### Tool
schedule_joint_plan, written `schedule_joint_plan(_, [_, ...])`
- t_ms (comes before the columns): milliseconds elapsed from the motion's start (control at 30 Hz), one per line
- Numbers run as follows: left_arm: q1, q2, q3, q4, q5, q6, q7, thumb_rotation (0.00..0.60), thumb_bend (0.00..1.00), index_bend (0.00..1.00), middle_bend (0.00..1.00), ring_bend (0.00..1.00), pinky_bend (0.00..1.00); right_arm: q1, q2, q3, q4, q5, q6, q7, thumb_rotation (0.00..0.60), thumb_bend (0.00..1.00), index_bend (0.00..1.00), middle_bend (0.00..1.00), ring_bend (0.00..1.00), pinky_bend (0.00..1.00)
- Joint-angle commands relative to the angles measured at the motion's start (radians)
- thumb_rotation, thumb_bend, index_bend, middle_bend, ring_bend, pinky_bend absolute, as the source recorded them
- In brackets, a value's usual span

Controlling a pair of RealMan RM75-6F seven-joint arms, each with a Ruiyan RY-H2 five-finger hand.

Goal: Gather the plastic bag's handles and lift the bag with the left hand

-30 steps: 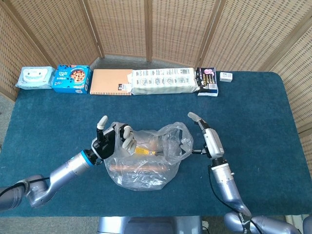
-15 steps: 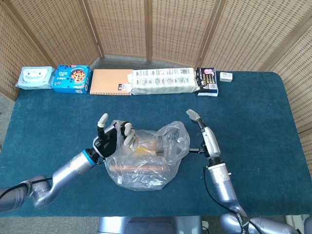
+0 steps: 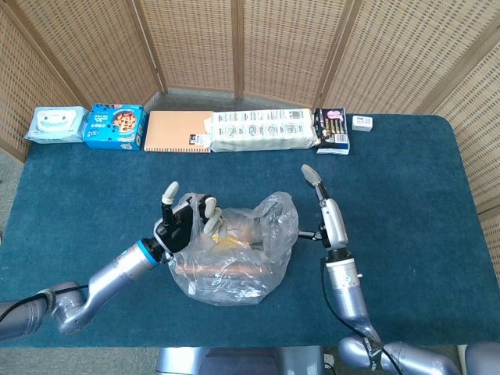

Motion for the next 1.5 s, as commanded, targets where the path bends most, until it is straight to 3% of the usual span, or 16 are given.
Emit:
schedule_joint_plan(33, [-0.001,-0.005,-0.002,-0.004,-0.006,-0.013,0.013,0.0,0.17,0.6,0.69,0.68,0.5,0.004,-0.022,0.023,-0.005,0.002,0.027,0.014,0.6,0.08,0.33,0.21,0.16,0.12])
schedule_joint_plan(133, [0.004,-0.009,-0.004,0.002,-0.022,-0.027,0.037,0.0,0.17,0.6,0.69,0.68,0.49,0.002,-0.033,0.037,0.003,0.006,0.045,0.029,0.6,0.1,0.42,0.26,0.17,0.12])
schedule_joint_plan(333, [0.017,-0.017,-0.018,0.013,-0.054,-0.043,0.084,0.0,0.17,0.6,0.69,0.68,0.49,-0.003,-0.038,0.05,0.02,-0.002,0.072,0.058,0.6,0.15,0.47,0.29,0.2,0.12])
schedule_joint_plan(667, [0.05,-0.033,-0.059,0.006,-0.101,-0.03,0.229,0.0,0.17,0.6,0.69,0.68,0.49,-0.016,-0.013,0.057,0.009,-0.003,0.085,0.086,0.6,0.14,0.48,0.29,0.2,0.12])
schedule_joint_plan(1000, [0.078,-0.038,-0.099,-0.024,-0.147,-0.044,0.319,0.0,0.17,0.6,0.69,0.68,0.47,0.014,0.01,0.107,-0.016,0.026,0.052,0.094,0.6,0.13,0.46,0.29,0.2,0.12])
schedule_joint_plan(1500, [0.104,-0.031,-0.138,-0.041,-0.153,-0.063,0.402,0.0,0.17,0.6,0.68,0.58,0.41,-0.04,0.065,0.073,-0.108,-0.007,0.115,0.087,0.6,0.1,0.38,0.26,0.18,0.12])
